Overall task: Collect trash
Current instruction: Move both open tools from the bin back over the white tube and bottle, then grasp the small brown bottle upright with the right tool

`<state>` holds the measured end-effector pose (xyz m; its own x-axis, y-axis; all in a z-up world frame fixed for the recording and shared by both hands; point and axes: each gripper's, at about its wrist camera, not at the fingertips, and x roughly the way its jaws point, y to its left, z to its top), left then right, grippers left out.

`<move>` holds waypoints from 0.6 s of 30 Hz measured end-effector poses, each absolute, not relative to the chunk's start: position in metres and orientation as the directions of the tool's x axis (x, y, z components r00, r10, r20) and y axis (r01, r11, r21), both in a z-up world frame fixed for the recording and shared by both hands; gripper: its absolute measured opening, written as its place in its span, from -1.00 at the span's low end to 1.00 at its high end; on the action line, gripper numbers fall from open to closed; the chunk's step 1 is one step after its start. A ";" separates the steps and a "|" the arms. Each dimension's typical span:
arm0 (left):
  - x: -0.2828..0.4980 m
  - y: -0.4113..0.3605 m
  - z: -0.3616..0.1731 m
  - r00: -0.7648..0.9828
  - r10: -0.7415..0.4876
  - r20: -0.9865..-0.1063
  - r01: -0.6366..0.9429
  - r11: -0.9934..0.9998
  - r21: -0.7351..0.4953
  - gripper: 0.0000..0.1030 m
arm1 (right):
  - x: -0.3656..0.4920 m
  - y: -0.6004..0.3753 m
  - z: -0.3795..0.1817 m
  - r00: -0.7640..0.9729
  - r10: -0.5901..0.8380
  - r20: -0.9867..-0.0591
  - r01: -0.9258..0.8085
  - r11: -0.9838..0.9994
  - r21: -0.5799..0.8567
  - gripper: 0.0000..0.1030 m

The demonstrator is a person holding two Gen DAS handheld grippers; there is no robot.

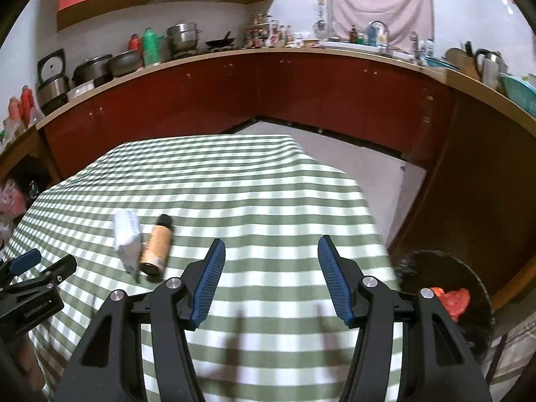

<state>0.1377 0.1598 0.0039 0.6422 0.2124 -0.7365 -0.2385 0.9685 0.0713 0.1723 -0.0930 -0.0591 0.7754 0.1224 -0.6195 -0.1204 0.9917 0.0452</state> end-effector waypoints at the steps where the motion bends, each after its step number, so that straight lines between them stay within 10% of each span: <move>1: 0.136 0.166 0.003 0.639 0.218 -0.738 -0.248 0.966 0.071 0.54 | 0.174 -0.087 -0.059 0.773 0.128 -0.621 -0.129 0.991 0.043 0.10; 18: 0.143 0.239 -0.016 0.597 0.262 -0.758 -0.352 0.935 0.045 0.56 | 0.199 -0.001 -0.079 0.720 0.176 -0.671 -0.244 0.970 -0.007 0.10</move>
<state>0.1434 0.2394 -0.0158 0.5972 0.2617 -0.7582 -0.3524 0.9348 0.0450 0.1992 -0.0014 -0.0787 0.7200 0.1758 -0.6713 -0.2436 0.9698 -0.0073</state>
